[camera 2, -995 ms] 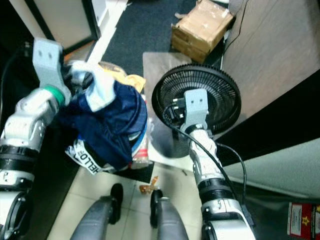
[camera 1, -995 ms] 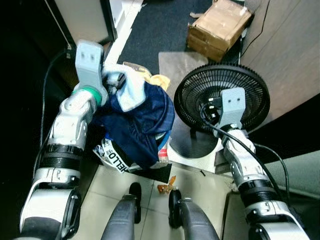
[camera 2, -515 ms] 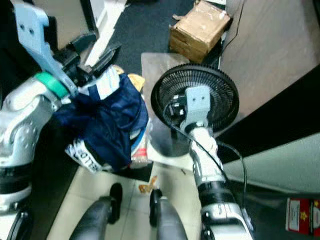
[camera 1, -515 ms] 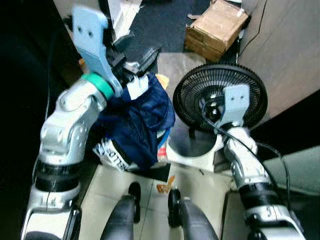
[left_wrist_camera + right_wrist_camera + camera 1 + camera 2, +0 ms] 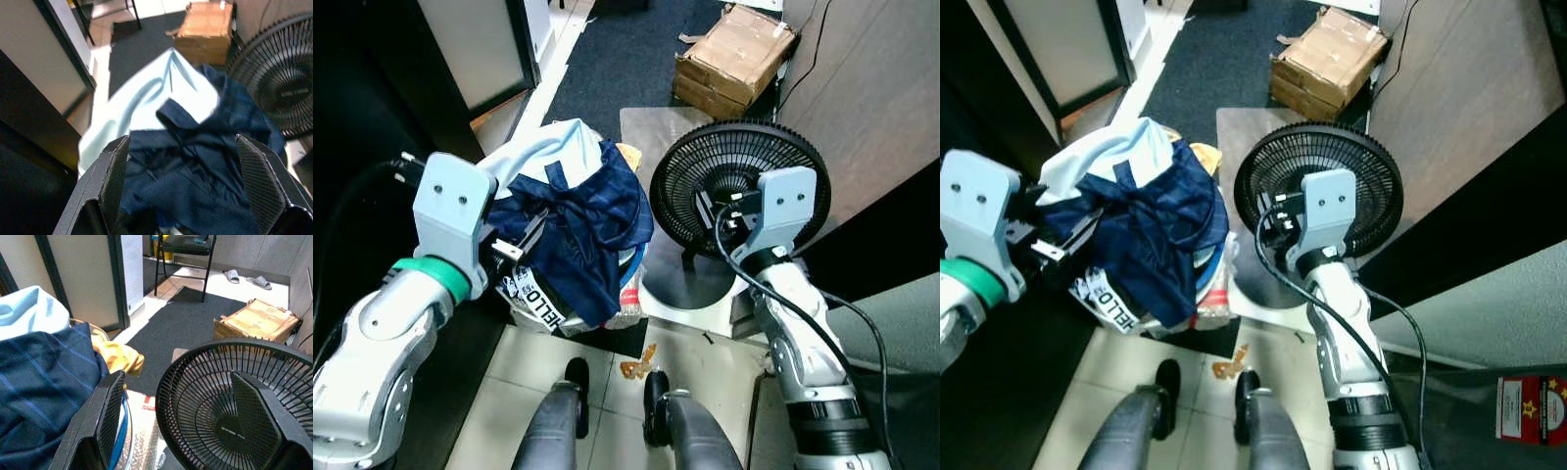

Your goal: Clothes washing

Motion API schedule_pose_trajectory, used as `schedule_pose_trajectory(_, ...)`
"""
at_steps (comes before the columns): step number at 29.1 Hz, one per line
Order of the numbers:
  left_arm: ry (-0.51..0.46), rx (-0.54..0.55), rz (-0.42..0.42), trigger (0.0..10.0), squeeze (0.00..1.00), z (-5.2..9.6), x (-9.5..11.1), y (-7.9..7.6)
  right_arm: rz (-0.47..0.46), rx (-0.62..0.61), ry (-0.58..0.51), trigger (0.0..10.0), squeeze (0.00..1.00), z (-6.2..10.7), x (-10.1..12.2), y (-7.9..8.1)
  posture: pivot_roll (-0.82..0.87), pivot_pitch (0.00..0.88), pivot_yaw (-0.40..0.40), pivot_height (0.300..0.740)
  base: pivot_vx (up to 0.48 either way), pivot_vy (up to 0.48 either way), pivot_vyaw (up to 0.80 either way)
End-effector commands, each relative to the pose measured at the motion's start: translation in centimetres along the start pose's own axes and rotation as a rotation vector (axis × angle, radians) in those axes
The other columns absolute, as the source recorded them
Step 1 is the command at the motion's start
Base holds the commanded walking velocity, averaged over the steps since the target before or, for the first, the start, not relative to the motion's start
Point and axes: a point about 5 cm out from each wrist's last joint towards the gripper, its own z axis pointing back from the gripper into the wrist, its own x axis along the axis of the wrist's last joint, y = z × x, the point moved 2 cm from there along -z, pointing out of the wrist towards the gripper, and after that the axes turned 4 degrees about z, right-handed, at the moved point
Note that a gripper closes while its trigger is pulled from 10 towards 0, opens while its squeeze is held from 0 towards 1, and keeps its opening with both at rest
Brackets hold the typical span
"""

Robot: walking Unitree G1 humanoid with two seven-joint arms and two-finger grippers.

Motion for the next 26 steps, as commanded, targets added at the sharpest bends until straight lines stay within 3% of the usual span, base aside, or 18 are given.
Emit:
schedule_pose_trajectory(1,0.018,0.026,-0.007,10.0,0.08,-0.3,-0.3,0.1,-0.017,0.004,0.028,10.0,0.00,0.0,-0.7,0.2,0.02,0.308,0.042,0.740,0.000,0.000,0.00)
schedule_pose_trajectory(3,0.022,0.038,-0.028,10.0,0.08,-0.3,-0.2,0.0,-0.019,0.003,0.029,10.0,0.00,-0.1,-0.5,0.2,0.02,0.309,0.042,0.740,0.000,0.000,0.00)
schedule_pose_trajectory(4,0.027,0.032,-0.040,10.0,1.00,-0.2,-0.2,0.0,-0.020,0.000,0.032,10.0,0.00,-0.1,-0.3,0.1,0.02,0.312,0.043,0.740,0.000,0.000,0.00)
schedule_pose_trajectory(14,0.058,0.044,-0.049,10.0,1.00,0.3,-0.3,0.2,-0.022,-0.011,0.063,10.0,0.00,0.3,-0.6,0.0,0.03,0.318,0.047,0.740,0.000,0.000,0.00)
schedule_pose_trajectory(15,0.056,0.035,-0.048,0.0,0.00,0.4,-0.4,0.1,-0.023,-0.012,0.065,10.0,0.00,0.3,-0.7,0.0,0.03,0.319,0.048,0.740,0.000,0.000,0.00)
schedule_pose_trajectory(22,0.074,0.050,-0.043,0.0,0.00,0.7,-0.8,0.1,-0.026,-0.011,0.069,10.0,0.00,0.4,-0.8,0.0,0.03,0.318,0.045,0.740,0.000,0.000,0.00)
schedule_pose_trajectory(23,0.079,0.070,-0.043,10.0,0.00,0.6,-0.9,0.4,-0.027,-0.010,0.069,10.0,0.00,0.3,-0.8,0.0,0.03,0.318,0.044,0.740,0.000,0.000,0.00)
schedule_pose_trajectory(26,0.072,0.123,-0.049,10.0,0.00,-0.2,-1.0,1.5,-0.034,-0.002,0.064,10.0,0.00,0.1,-0.7,0.3,0.03,0.317,0.036,0.740,0.000,0.000,0.00)
